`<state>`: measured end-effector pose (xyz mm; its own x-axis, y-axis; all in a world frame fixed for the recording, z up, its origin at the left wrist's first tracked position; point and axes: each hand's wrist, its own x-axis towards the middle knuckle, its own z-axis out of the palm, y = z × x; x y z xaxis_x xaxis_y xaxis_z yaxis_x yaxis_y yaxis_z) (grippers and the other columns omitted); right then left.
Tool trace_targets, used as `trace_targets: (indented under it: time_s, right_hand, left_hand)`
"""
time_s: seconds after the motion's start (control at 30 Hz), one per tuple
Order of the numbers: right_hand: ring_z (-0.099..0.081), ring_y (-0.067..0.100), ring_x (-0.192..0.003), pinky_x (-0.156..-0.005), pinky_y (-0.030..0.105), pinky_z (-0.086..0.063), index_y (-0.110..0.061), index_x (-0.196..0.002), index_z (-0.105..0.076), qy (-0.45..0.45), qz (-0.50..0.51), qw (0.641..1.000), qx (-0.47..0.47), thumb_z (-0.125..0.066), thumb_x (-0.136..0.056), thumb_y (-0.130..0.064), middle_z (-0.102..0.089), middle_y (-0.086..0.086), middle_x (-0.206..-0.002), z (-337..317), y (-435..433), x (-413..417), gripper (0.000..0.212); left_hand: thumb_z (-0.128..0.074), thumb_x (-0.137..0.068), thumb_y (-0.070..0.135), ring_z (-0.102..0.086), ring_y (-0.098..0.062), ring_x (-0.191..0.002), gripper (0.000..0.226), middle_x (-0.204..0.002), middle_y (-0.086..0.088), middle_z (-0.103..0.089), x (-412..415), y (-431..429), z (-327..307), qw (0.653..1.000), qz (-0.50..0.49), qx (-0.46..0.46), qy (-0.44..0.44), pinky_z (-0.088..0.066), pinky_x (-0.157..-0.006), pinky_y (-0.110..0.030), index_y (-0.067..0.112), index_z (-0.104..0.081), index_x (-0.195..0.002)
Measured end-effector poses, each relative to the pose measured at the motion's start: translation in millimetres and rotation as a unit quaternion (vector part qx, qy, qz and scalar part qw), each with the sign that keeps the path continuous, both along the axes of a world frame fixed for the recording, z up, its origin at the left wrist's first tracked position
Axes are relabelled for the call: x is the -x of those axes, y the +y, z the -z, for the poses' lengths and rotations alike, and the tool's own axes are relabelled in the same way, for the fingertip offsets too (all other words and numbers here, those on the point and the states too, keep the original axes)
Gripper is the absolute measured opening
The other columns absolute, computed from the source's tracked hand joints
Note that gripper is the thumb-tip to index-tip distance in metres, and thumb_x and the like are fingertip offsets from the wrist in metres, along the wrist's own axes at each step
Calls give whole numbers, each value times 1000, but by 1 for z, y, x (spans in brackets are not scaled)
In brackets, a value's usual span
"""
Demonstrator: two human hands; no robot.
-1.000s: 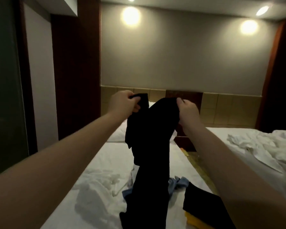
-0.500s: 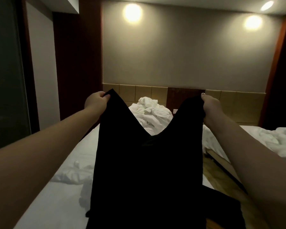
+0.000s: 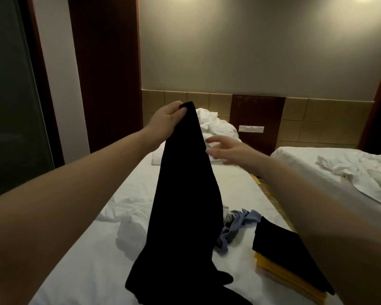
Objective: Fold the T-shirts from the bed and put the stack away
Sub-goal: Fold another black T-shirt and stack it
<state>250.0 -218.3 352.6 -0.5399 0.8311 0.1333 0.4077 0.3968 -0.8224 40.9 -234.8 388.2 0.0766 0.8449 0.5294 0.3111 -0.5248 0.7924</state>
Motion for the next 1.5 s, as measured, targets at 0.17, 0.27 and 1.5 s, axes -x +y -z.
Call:
trace_targets:
  time_s: [0.17,0.27,1.5]
  right_hand:
    - [-61,8,-98,-81,12,-45,-15,-120,-56,-21,-58,993,103,-52,-94,-16,-63,1,-116,60,21,22,26]
    - [-62,12,-74,-66,19,-45,-18,-94,-62,65,23,991,114,-48,-97,-17,-63,1,-88,77,29,18,15]
    - [-60,16,-84,-68,28,-43,-12,-91,-68,-333,125,899,-256,-67,-85,-32,-63,-2,-82,-41,120,-22,21]
  left_hand:
    - [-38,-99,15,-52,-14,-76,18,-81,0,-51,2,2,-5,997,-9,-14,-76,-42,-64,-21,18,-52,-89]
    - [-38,-100,19,-53,-11,-74,17,-81,1,-52,18,5,-2,998,-32,-1,-47,-42,-62,-21,18,-53,-91]
    - [-35,-100,10,-60,-25,-96,38,-126,-22,-53,111,117,34,931,-80,129,-332,-49,-77,-26,-5,-37,-135]
